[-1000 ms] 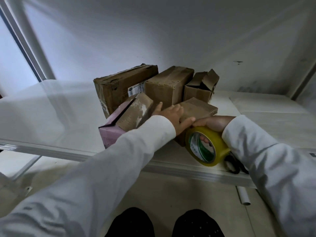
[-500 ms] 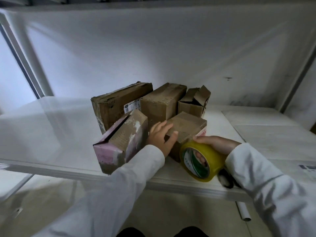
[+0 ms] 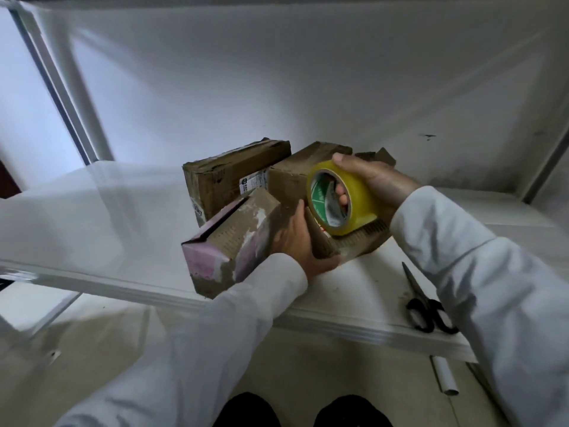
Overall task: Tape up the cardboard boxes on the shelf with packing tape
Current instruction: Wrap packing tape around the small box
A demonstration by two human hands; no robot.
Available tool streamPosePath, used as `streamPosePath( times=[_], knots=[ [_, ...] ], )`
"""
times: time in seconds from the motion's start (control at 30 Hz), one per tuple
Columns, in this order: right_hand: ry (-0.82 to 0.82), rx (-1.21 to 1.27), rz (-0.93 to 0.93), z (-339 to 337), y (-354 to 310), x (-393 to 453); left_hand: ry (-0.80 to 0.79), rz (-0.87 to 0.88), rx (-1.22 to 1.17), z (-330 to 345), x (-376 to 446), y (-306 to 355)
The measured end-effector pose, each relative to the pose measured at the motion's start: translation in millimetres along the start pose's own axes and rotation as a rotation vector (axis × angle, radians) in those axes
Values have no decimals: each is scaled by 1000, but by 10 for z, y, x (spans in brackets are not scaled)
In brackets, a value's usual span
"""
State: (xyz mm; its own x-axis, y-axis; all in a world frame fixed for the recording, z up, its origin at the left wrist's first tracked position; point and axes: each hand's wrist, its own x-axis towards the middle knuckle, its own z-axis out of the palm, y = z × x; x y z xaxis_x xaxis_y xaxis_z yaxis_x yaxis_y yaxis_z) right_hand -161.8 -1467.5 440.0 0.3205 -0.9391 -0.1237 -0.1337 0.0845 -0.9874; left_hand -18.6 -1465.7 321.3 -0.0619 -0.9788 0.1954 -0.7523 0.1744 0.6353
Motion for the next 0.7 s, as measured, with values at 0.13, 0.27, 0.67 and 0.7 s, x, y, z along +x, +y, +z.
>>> streamPosePath(
  times=[0.13,0.27,0.67,0.7],
  knots=[
    [-28,-28,146,30,-157,57,16,-120,-61,29,85,-37],
    [-86,-429,352,-78,-266,-54,0,-187,-159,3,161,-31],
    [-83,-243,400,-78,-44,-353,-10,-141,-73,-43,86,102],
    [-76,-229,406,-63,-48,-376,-19,-144,-78,-48,85,116]
  ],
)
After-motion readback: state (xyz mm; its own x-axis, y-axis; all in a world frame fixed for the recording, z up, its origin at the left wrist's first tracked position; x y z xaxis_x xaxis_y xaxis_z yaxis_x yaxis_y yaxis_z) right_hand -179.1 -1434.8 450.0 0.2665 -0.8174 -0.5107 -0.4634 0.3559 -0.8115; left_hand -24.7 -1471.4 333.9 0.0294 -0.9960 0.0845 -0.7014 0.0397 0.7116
